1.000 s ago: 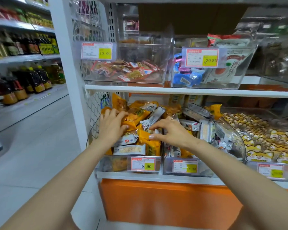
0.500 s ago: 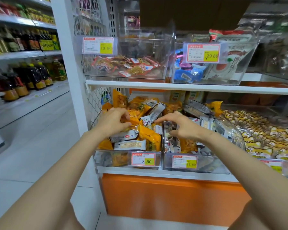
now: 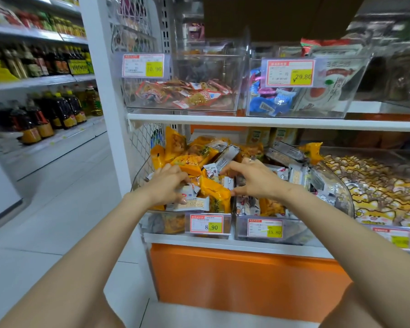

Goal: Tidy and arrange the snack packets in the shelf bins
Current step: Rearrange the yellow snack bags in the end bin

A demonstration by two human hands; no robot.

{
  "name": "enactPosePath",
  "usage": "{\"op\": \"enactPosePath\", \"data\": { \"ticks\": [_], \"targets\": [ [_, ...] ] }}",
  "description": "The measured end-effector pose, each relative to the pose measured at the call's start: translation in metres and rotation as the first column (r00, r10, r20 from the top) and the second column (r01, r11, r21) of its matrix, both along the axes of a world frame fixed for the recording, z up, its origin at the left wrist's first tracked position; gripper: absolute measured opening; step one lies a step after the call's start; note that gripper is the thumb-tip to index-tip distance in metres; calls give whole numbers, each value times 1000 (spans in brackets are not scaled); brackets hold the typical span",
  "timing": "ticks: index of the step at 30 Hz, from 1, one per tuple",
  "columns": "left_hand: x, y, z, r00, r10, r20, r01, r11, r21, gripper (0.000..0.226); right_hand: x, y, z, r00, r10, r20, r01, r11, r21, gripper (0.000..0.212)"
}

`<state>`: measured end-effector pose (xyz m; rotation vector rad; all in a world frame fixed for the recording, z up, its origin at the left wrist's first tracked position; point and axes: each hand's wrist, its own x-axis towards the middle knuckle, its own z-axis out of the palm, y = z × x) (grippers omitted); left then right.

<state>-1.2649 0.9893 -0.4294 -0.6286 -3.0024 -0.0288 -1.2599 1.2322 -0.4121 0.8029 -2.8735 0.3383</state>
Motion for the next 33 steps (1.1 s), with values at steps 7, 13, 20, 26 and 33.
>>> {"op": "enactPosePath", "data": {
  "ticks": [7, 13, 20, 26, 33],
  "targets": [
    [1, -8, 2, 990, 30, -137, -1, 978, 207, 44, -5, -3, -6, 993, 38, -109, -30, 997, 76, 15],
    [10, -1, 15, 947, 123, -296, 84, 795, 601, 34, -2, -8, -4, 975, -42, -220, -21, 961, -275, 13],
    [9, 25, 21, 910, 50, -411, 260, 703, 662, 32, 13, 28, 25, 988, -156, -3, 67, 443, -894, 23],
    [6, 54, 21, 877, -50, -478, 379, 683, 624, 33, 11, 68, 11, 894, -436, -107, 116, 454, -884, 10],
    [-1, 92, 17, 869, -103, -484, 407, 705, 580, 34, 4, 91, -11, 903, -429, 35, 406, 824, -396, 40]
  ]
}}
